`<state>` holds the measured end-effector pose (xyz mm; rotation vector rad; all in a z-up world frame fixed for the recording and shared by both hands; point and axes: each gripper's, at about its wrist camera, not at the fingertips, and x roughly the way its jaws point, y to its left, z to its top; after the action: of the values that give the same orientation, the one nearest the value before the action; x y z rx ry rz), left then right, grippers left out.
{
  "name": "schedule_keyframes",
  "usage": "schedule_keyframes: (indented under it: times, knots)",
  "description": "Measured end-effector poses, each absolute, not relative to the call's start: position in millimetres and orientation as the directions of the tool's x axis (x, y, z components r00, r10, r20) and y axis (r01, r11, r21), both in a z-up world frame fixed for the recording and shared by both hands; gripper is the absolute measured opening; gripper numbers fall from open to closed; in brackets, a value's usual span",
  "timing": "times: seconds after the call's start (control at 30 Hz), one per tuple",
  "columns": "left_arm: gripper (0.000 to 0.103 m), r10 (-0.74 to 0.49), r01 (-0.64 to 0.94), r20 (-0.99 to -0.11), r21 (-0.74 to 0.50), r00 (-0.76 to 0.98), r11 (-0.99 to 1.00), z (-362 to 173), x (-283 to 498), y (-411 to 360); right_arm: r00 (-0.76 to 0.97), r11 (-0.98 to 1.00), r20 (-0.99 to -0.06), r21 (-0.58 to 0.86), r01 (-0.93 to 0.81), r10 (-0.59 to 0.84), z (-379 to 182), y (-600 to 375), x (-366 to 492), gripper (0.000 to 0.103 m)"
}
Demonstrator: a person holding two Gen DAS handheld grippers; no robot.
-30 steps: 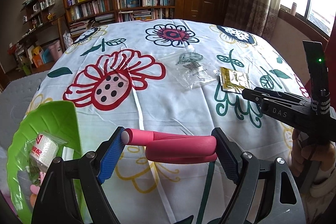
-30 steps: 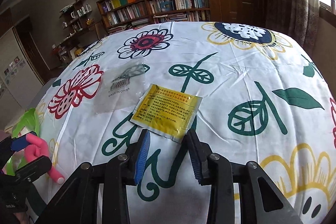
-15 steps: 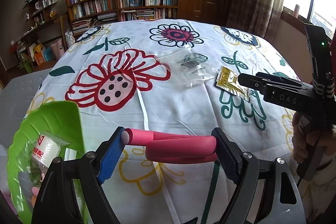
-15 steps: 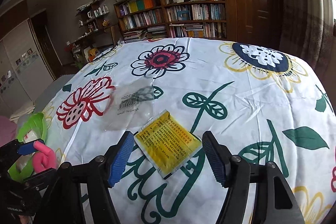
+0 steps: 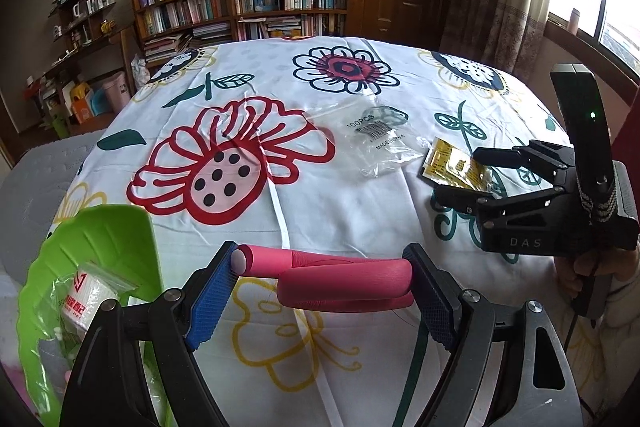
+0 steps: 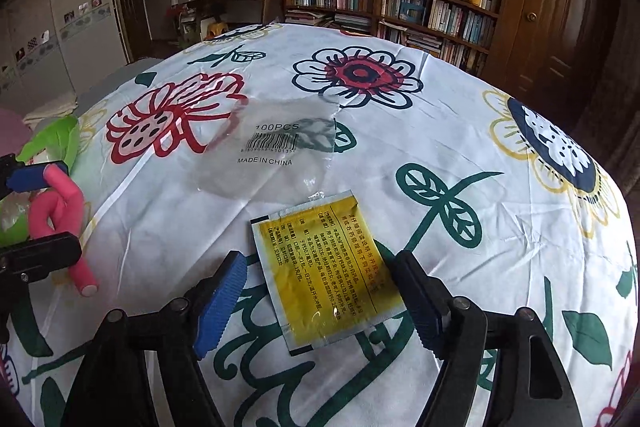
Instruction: Organize soft objects
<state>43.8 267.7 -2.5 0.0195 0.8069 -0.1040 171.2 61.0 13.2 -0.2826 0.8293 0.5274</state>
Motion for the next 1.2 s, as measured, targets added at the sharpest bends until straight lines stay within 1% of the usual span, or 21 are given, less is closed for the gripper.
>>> schedule_keyframes:
  times: [0.3, 0.37, 0.77, 1.03, 1.2]
  knots:
    - [0.083, -0.093, 0.113, -0.728, -0.021, 0.68, 0.993, -3, 52, 258, 0.585, 0.877, -0.748, -0.008, -0.48, 0.314, 16, 51, 166, 0.049]
    - [0.083, -0.095, 0.115, -0.731, -0.023, 0.676, 0.993, -4, 53, 257, 0.587, 0.884, -0.745, 0.008, -0.468, 0.317, 17, 48, 165, 0.046]
    - [0.083, -0.101, 0.107, -0.74, -0.04, 0.665, 0.993, -4, 74, 248, 0.592, 0.9, -0.738, 0.045, -0.434, 0.322, 17, 42, 158, 0.045]
    - [0.083, -0.099, 0.043, -0.745, -0.094, 0.659, 0.995, -5, 107, 253, 0.605, 0.917, -0.736, 0.055, -0.394, 0.304, 17, 38, 154, 0.045]
    - [0.083, -0.15, 0.032, -0.747, -0.17, 0.648, 0.985, -8, 126, 254, 0.607, 0.923, -0.735, 0.067, -0.38, 0.303, 16, 37, 154, 0.045]
